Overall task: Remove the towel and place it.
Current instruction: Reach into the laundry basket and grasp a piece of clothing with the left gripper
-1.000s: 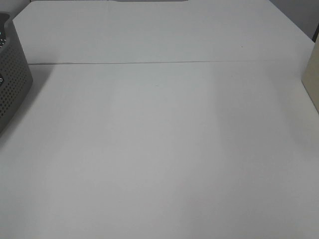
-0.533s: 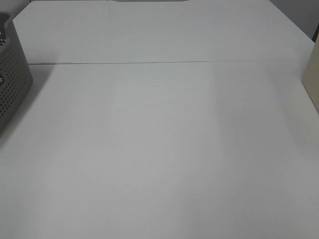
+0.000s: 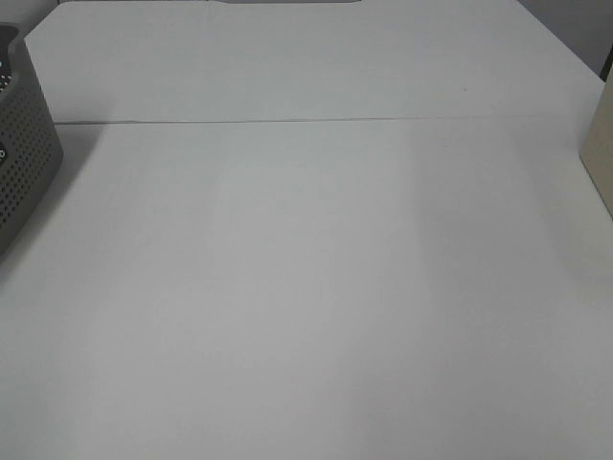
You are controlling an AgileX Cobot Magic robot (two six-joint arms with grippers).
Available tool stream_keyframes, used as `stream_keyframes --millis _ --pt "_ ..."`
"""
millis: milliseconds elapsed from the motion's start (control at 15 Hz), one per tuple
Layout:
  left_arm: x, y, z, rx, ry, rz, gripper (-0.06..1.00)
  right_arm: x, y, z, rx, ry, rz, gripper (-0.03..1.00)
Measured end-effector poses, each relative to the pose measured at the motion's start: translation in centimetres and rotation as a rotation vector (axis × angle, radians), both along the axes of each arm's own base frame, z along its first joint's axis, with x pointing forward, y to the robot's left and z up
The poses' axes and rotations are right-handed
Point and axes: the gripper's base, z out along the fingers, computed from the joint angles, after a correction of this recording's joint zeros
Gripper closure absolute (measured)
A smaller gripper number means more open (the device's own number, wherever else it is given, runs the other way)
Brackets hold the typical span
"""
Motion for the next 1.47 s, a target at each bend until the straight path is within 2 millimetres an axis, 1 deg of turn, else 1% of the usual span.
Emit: stream_keyframes --millis 1467 --pt "0.0 0.0 0.0 0.0 0.0 0.0 0.18 0.0 0.0 0.0 0.0 0.0 0.0 0.32"
